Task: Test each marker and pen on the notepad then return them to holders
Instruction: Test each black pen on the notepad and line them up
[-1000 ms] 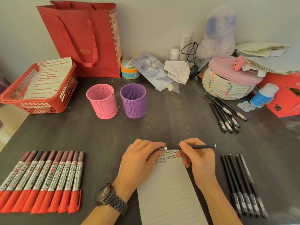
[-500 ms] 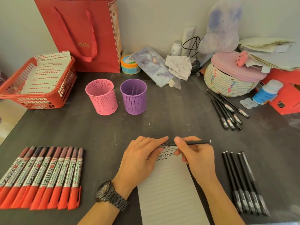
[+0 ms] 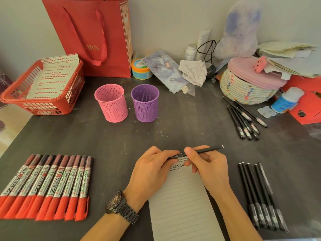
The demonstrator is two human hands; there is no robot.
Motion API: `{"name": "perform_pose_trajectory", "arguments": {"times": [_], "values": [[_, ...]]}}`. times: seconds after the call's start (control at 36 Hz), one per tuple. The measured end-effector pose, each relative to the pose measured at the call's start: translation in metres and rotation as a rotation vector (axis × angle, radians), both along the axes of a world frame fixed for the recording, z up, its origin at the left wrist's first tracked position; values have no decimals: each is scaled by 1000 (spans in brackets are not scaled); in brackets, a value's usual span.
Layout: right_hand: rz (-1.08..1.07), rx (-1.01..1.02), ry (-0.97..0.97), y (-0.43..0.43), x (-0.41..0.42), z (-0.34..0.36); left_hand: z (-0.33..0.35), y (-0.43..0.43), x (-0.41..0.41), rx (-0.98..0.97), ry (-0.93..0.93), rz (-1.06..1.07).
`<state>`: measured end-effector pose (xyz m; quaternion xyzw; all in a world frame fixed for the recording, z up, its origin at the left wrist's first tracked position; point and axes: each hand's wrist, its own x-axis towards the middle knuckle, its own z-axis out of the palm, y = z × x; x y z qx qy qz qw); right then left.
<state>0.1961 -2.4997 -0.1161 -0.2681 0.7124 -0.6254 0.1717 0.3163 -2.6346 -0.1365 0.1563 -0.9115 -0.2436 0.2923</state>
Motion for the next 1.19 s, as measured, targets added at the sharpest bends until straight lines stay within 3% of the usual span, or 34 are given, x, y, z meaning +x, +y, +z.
{"name": "perform_pose_trajectory", "arguments": {"times": [0.17,0.42,0.56,0.69,0.83,1.19], "values": [[68,-15,6,1,6,1,1,2,-1,-58,-64,-17],[-116,-19,-28,40,-3,20,3,7,11,-51,-155,-39],[-66,248,113,102,-32,44,2,10,7,-120,-271,-123],[-97,694,208,160,-65,54,-1,7,9,-58,-278,-96],[-128,972,218,186,-73,51,-4,6,9,-30,-280,-66],[-91,1009,189,190,-64,31,-3,3,7,18,-331,-69]]}}
